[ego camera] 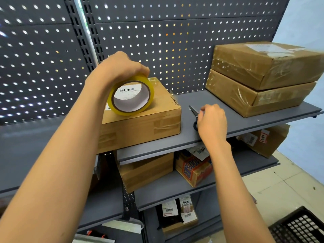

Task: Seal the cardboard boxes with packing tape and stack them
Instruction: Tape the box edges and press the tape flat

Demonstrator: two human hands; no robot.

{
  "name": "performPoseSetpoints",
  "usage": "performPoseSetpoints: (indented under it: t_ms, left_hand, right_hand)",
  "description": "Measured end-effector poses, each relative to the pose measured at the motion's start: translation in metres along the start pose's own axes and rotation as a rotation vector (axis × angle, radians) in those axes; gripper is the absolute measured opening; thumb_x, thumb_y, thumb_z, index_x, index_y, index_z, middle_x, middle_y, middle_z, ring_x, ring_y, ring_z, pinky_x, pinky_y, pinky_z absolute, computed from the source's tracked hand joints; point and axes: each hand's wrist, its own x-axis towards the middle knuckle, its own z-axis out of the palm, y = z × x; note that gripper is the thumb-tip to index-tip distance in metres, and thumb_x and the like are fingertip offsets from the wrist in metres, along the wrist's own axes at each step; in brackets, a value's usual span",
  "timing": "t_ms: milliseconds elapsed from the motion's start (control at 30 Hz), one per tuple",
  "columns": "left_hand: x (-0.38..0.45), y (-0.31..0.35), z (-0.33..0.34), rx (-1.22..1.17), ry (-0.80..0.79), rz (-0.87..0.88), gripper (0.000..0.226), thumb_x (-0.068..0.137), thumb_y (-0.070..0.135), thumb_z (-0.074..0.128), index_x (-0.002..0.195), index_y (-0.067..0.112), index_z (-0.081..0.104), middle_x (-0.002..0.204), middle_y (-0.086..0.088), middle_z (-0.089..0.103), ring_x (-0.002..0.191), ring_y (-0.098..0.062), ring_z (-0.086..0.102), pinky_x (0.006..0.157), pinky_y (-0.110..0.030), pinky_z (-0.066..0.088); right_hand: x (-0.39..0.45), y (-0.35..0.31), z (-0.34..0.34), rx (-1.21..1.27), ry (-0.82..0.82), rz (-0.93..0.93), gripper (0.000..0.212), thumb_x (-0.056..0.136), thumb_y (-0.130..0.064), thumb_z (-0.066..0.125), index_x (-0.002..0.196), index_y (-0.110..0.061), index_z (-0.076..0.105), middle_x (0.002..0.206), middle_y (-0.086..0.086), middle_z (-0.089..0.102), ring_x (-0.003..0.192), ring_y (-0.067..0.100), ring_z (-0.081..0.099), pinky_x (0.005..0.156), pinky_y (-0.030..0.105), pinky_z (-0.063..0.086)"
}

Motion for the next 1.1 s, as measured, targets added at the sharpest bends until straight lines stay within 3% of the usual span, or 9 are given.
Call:
performPoseSetpoints:
  t_ms: [67, 133, 233, 367, 433, 500, 600, 800, 1100]
  left_hand:
    - [-0.004, -0.002, 0.001, -0.012, 0.03, 0.039, 0.034, 0.077, 0.042, 0.066, 0.076, 0.012, 0.05, 0.066, -0.004, 0.04, 0.059, -0.021, 0.035, 0.055, -0.03, 0.029]
    - [-0.013, -0.004, 0.005, -0.021, 0.095, 0.111, 0.034, 0.078, 0.041, 0.065, 0.071, 0.011, 0.05, 0.062, -0.004, 0.033, 0.06, -0.02, 0.028, 0.055, -0.031, 0.026]
    - [-0.033, -0.012, 0.011, -0.027, 0.23, 0.204, 0.041, 0.075, 0.043, 0.063, 0.065, 0.006, 0.048, 0.06, -0.005, 0.03, 0.061, -0.02, 0.026, 0.055, -0.031, 0.026]
    - [-0.053, -0.021, 0.016, -0.037, 0.309, 0.264, 0.041, 0.068, 0.049, 0.056, 0.063, 0.009, 0.052, 0.056, -0.002, 0.042, 0.056, -0.02, 0.034, 0.056, -0.03, 0.032]
    - [-0.059, -0.026, 0.018, -0.052, 0.331, 0.285, 0.039, 0.07, 0.05, 0.056, 0.062, 0.011, 0.051, 0.053, 0.0, 0.042, 0.054, -0.017, 0.036, 0.055, -0.03, 0.032]
    - [-0.065, -0.032, 0.019, -0.079, 0.351, 0.311, 0.041, 0.073, 0.05, 0.056, 0.063, 0.01, 0.052, 0.054, -0.003, 0.045, 0.055, -0.019, 0.036, 0.056, -0.031, 0.032]
    - [-0.07, -0.036, 0.022, -0.092, 0.391, 0.331, 0.044, 0.074, 0.051, 0.055, 0.065, 0.008, 0.051, 0.061, -0.014, 0.049, 0.06, -0.022, 0.036, 0.057, -0.032, 0.032]
    - [-0.079, -0.038, 0.027, -0.107, 0.4, 0.349, 0.042, 0.076, 0.053, 0.055, 0.065, 0.013, 0.051, 0.059, -0.008, 0.049, 0.062, -0.029, 0.043, 0.058, -0.032, 0.032]
    - [-0.083, -0.048, 0.027, -0.198, 0.288, 0.391, 0.039, 0.076, 0.055, 0.059, 0.066, 0.017, 0.056, 0.059, 0.004, 0.049, 0.058, -0.019, 0.042, 0.059, -0.033, 0.035]
  right_hand:
    - [-0.005, -0.016, -0.006, 0.255, 0.113, -0.101, 0.025, 0.101, -0.016, 0.042, 0.103, -0.005, 0.064, 0.098, 0.01, 0.06, 0.09, 0.022, 0.054, 0.073, 0.032, 0.037]
    - [-0.012, -0.039, -0.016, 0.58, 0.042, -0.142, 0.028, 0.1, -0.025, 0.045, 0.091, -0.009, 0.066, 0.08, 0.001, 0.06, 0.074, 0.013, 0.054, 0.065, 0.027, 0.035]
    - [-0.025, -0.068, -0.025, 0.855, -0.263, -0.12, 0.033, 0.098, -0.044, 0.044, 0.087, -0.021, 0.065, 0.083, -0.008, 0.064, 0.093, 0.012, 0.061, 0.081, 0.022, 0.045]
    - [-0.035, -0.084, -0.024, 1.006, -0.465, -0.155, 0.038, 0.099, -0.043, 0.043, 0.075, -0.022, 0.065, 0.083, -0.001, 0.057, 0.102, 0.029, 0.059, 0.101, 0.044, 0.043]
    - [-0.038, -0.084, -0.023, 1.076, -0.502, -0.161, 0.031, 0.099, -0.038, 0.046, 0.074, -0.03, 0.062, 0.078, -0.014, 0.057, 0.088, 0.013, 0.06, 0.103, 0.04, 0.044]
    - [-0.041, -0.084, -0.021, 1.171, -0.496, -0.126, 0.017, 0.096, -0.033, 0.054, 0.095, -0.026, 0.069, 0.085, -0.022, 0.063, 0.091, -0.004, 0.06, 0.1, 0.027, 0.047]
    - [-0.043, -0.081, -0.018, 1.26, -0.395, -0.082, 0.026, 0.09, -0.025, 0.064, 0.113, -0.014, 0.068, 0.099, -0.016, 0.067, 0.094, -0.008, 0.062, 0.093, 0.018, 0.049]
    - [-0.04, -0.076, -0.012, 1.343, -0.33, -0.024, 0.013, 0.087, -0.013, 0.067, 0.099, -0.015, 0.072, 0.092, -0.01, 0.072, 0.09, -0.003, 0.065, 0.09, 0.022, 0.052]
    - [-0.035, -0.078, -0.008, 1.208, -0.253, -0.097, 0.011, 0.09, -0.01, 0.063, 0.088, -0.018, 0.07, 0.082, -0.009, 0.068, 0.075, -0.002, 0.063, 0.072, 0.014, 0.05]
